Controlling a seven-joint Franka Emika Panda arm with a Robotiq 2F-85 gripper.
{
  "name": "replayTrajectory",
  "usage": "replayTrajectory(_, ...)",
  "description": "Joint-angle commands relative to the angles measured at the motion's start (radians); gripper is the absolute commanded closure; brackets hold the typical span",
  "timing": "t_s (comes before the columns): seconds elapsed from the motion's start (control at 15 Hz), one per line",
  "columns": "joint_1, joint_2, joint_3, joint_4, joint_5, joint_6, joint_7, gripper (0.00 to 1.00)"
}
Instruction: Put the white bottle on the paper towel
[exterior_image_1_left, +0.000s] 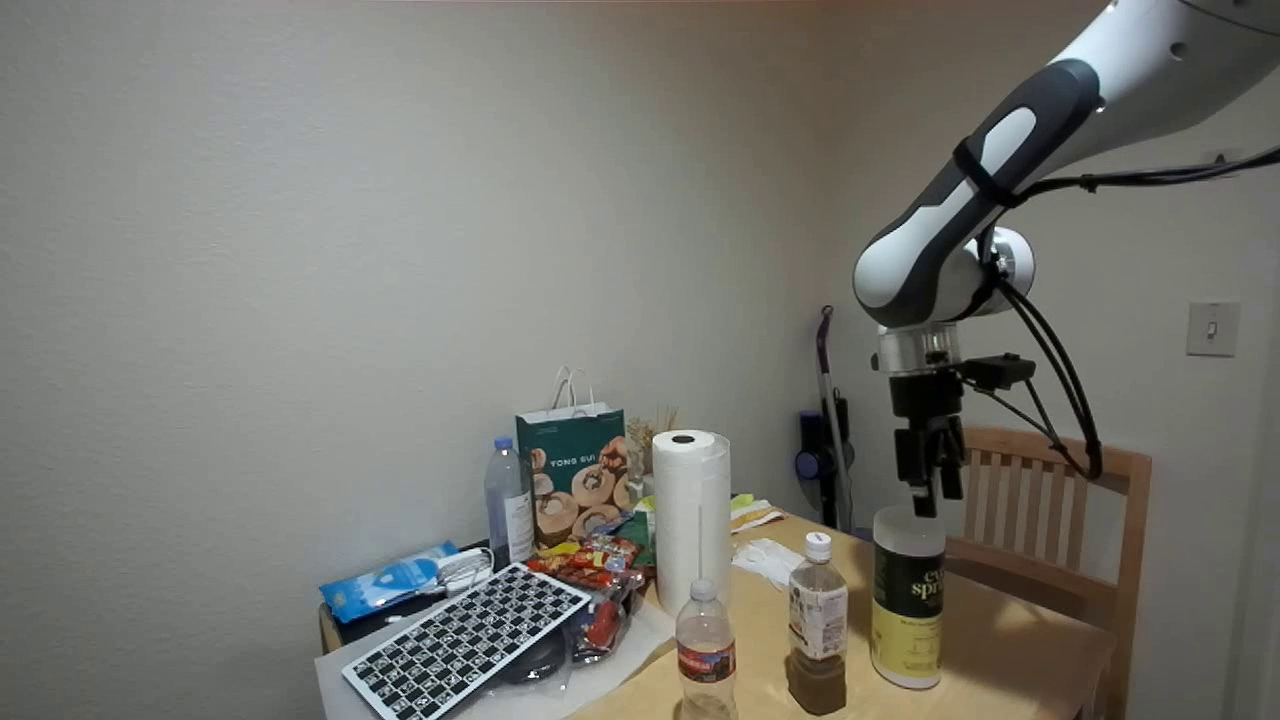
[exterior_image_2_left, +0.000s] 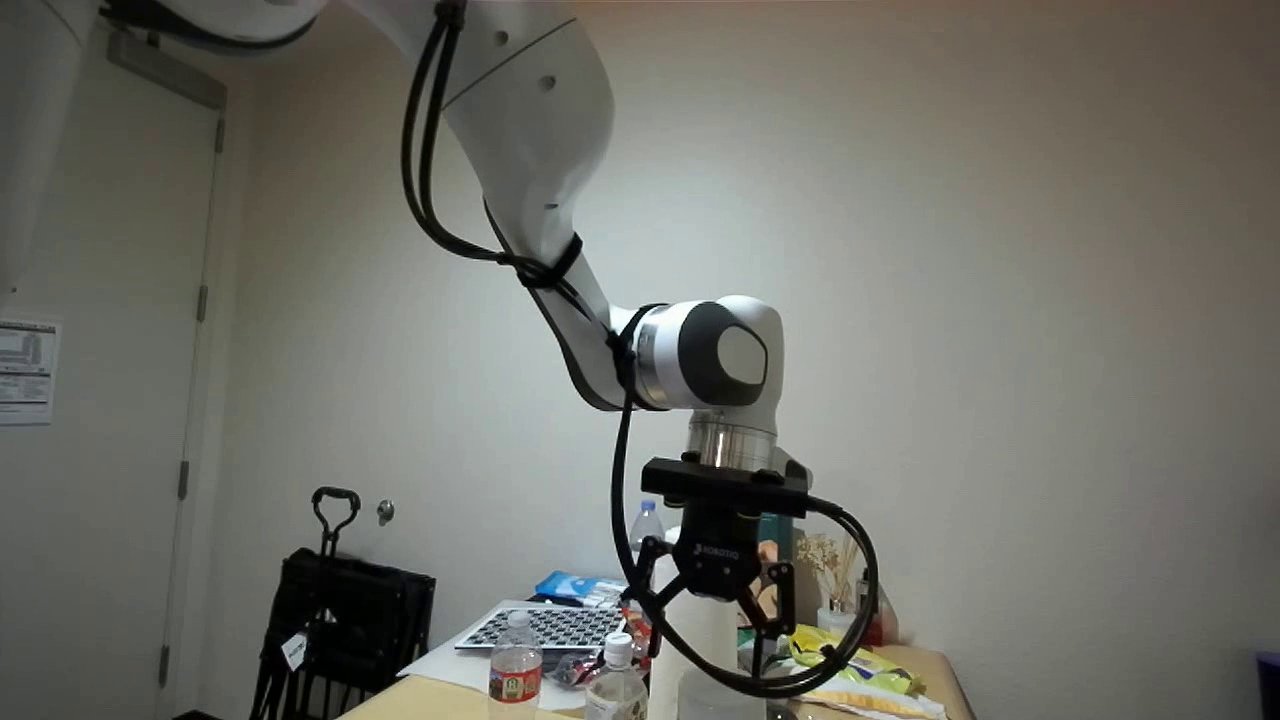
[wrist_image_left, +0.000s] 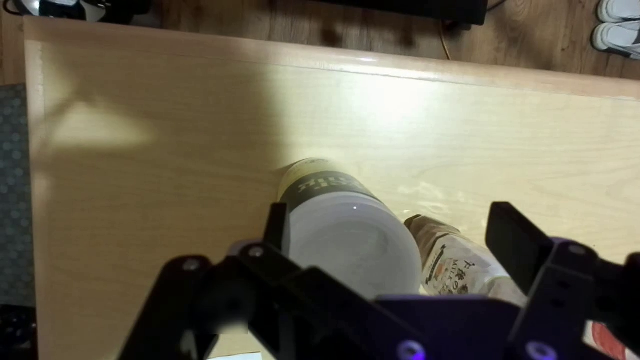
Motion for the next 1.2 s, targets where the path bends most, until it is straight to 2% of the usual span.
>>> replayTrajectory(0.0, -0.02, 0.071, 0.04, 0.041, -0.059, 0.028, 0.078, 0.0)
replayTrajectory(0.33, -0.023, 0.156, 0.058, 0.093, -0.107, 0.079, 0.147, 0.0)
replayTrajectory(0.4, -0.029, 0.116, 0.067, 0.066, -0.082, 0.05, 0.115, 0.0)
replayTrajectory(1.13, -0.044, 0.172, 0.09, 0.094, -0.075, 0.015, 0.077, 0.0)
